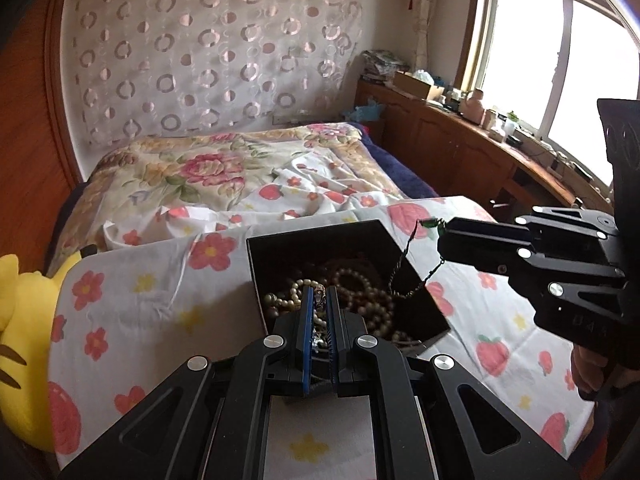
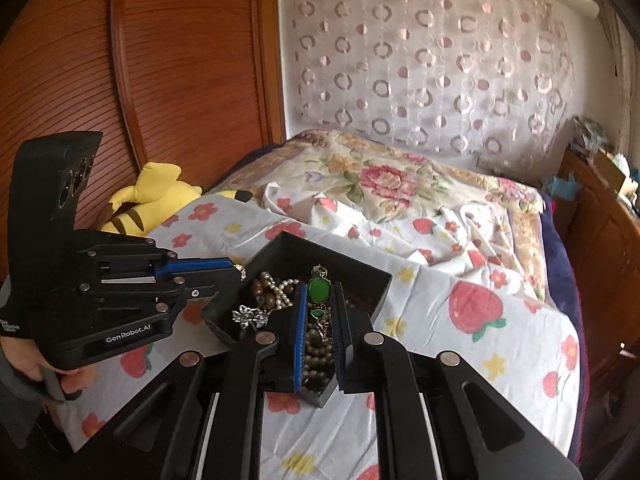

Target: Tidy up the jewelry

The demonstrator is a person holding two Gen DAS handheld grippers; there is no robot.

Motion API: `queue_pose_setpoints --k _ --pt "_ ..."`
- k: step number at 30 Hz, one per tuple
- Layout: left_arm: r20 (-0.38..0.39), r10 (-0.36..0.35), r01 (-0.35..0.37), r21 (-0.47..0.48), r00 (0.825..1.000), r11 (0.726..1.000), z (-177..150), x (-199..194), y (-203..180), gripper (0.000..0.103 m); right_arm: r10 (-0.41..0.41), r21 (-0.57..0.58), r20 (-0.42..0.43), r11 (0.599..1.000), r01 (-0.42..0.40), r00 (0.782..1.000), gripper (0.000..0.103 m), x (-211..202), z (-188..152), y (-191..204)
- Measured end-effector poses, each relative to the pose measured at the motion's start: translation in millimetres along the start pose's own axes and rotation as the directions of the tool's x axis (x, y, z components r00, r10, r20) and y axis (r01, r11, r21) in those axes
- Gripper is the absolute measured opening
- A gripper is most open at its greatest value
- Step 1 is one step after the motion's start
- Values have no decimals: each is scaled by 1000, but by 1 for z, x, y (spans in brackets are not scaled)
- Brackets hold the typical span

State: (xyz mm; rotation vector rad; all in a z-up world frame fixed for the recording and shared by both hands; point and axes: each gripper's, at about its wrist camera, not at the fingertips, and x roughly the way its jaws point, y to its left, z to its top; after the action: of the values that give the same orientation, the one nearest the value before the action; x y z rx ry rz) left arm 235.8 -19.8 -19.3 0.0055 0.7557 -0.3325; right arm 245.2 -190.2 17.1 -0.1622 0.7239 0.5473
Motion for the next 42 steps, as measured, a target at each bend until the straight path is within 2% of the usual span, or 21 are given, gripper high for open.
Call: queue_pose_setpoints --k 2,3,5,6,8,10,15,19,21,27,33,38,42 --pt "1 5 -5 -13 1000 1000 -1 4 1 5 8 19 -3 1000 -8 1000 14 5 -3 -2" --pt "2 10 -10 -17 1000 1000 -2 6 1 9 5 25 -6 1000 -5 1000 19 7 -4 -2" --pt "-1 17 -17 -19 1000 1000 -3 8 2 23 -7 26 -12 1000 7 1000 31 10 -8 -3" --pt "3 24 -24 -21 1000 999 -3 8 2 35 -9 24 -13 1000 9 1000 32 11 -10 -2" --pt "16 32 -31 -30 999 999 -4 5 3 39 -13 24 -8 1000 13 1000 32 10 -14 -3" --pt "25 36 -35 -39 999 999 -6 1 4 52 -26 32 0 999 26 1000 33 6 -17 -3" --pt "84 100 -97 -36 991 995 -15 -22 1 82 -71 41 59 997 68 996 53 -17 -30 0" --pt "160 156 -153 -33 975 988 -28 -51 -8 95 -94 62 113 994 87 989 69 -40 -42 2" --pt "193 167 -164 -33 967 986 -34 -66 -11 95 -98 90 144 992 85 985 86 -53 -49 2" --pt "233 187 -184 -35 954 982 -57 -99 -20 95 -134 143 207 984 105 969 101 -84 -72 10" --pt "245 234 -228 -51 941 972 -79 -124 -26 95 -184 173 245 974 144 952 101 -112 -99 25" --pt "242 246 -232 -85 939 969 -96 -138 -25 95 -228 211 276 962 173 934 101 -132 -121 33" --pt "237 273 -258 -95 932 962 -106 -143 -24 95 -243 227 284 957 181 928 101 -138 -129 36"
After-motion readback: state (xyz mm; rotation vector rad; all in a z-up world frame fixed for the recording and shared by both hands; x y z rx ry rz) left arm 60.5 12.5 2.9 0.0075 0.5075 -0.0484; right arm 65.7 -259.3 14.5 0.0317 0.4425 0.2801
